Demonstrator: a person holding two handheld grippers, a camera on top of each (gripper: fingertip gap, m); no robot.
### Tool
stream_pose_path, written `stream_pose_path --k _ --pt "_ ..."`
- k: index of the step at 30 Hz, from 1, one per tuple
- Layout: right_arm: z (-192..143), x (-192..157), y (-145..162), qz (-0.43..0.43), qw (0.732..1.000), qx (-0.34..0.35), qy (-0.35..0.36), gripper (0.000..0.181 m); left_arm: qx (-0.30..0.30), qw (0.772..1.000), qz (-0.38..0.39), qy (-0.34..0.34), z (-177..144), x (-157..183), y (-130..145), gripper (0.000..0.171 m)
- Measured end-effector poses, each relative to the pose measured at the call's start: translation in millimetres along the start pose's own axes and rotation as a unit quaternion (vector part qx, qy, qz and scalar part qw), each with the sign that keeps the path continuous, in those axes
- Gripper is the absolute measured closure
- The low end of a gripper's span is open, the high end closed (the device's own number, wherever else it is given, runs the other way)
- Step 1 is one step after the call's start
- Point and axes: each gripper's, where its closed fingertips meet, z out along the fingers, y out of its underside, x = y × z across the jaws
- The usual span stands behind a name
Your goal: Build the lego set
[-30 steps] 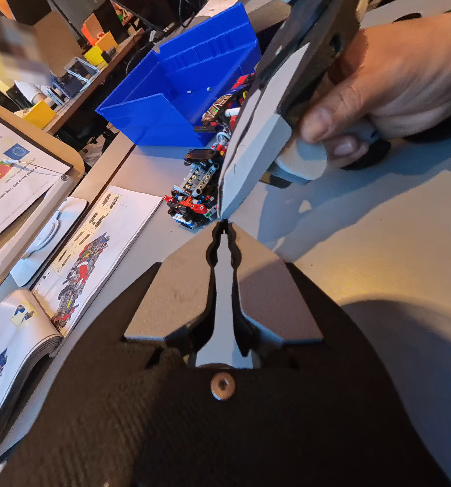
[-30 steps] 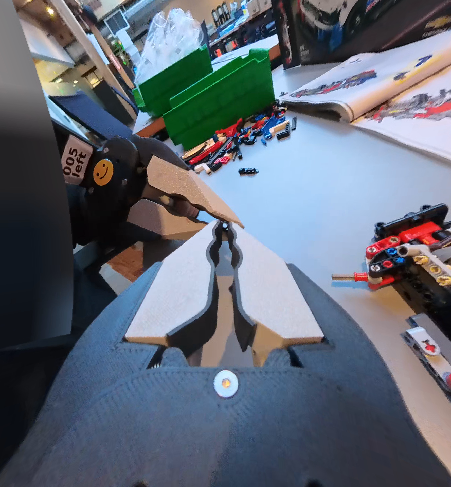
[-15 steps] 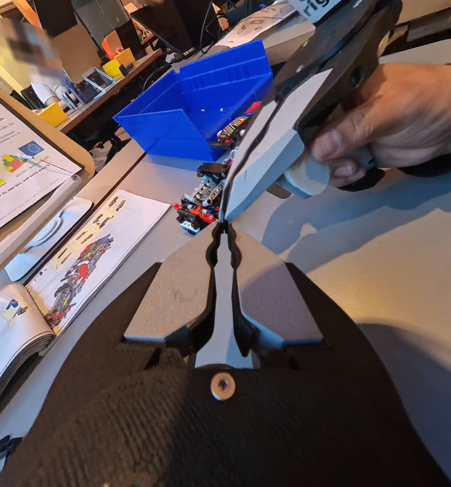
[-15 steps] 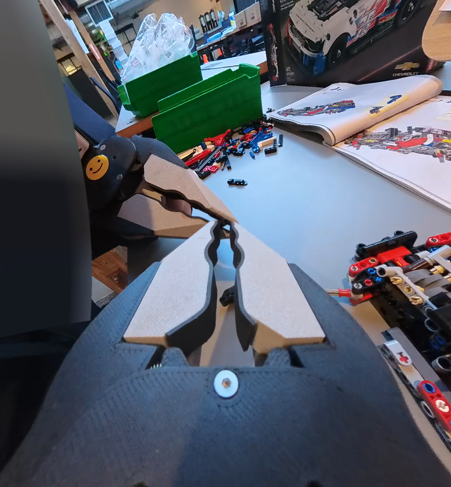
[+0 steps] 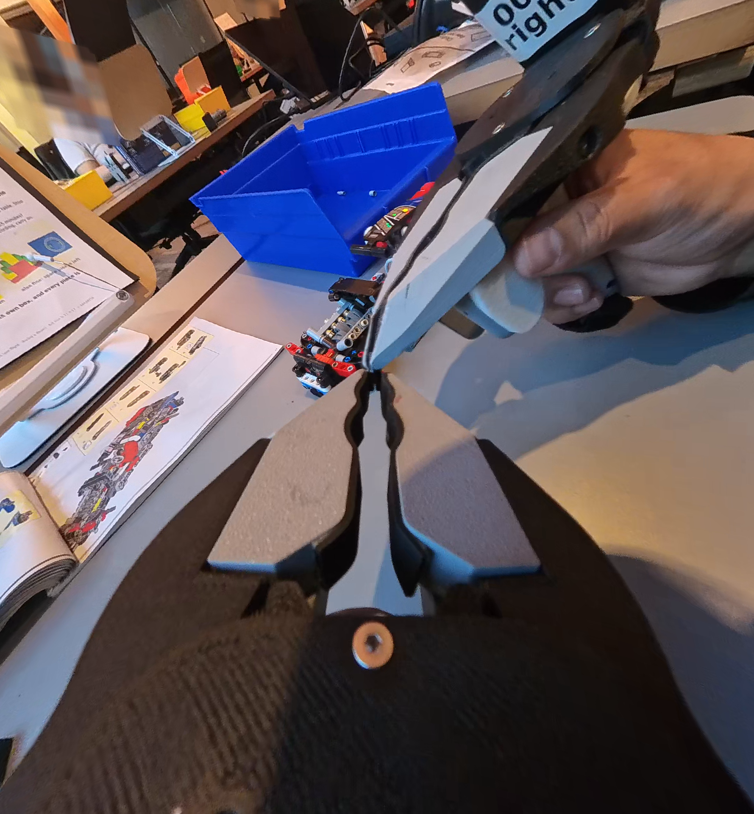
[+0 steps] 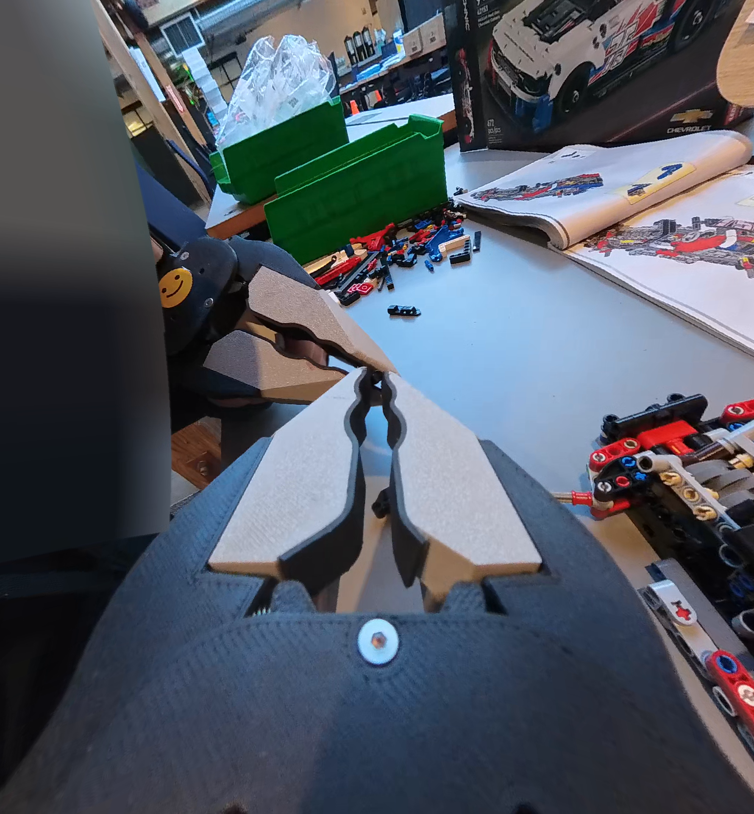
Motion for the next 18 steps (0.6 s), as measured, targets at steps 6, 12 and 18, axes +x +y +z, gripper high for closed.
stream_pose_path --k 6,12,18 --pt "-5 6 12 -0.036 0.998 -0.055 0.011 0.181 0.002 0.992 -0.057 0.109 -2 15 7 0.15" --pt "-3 5 66 -0.103 0.973 -0.206 0.002 0.181 -0.073 0.945 -0.035 0.317 -10 19 52 0.121" --pt "4 -1 86 -0.138 0.961 -0.24 -0.011 0.181 -0.153 0.918 0.011 0.366 15 29 82 0.107"
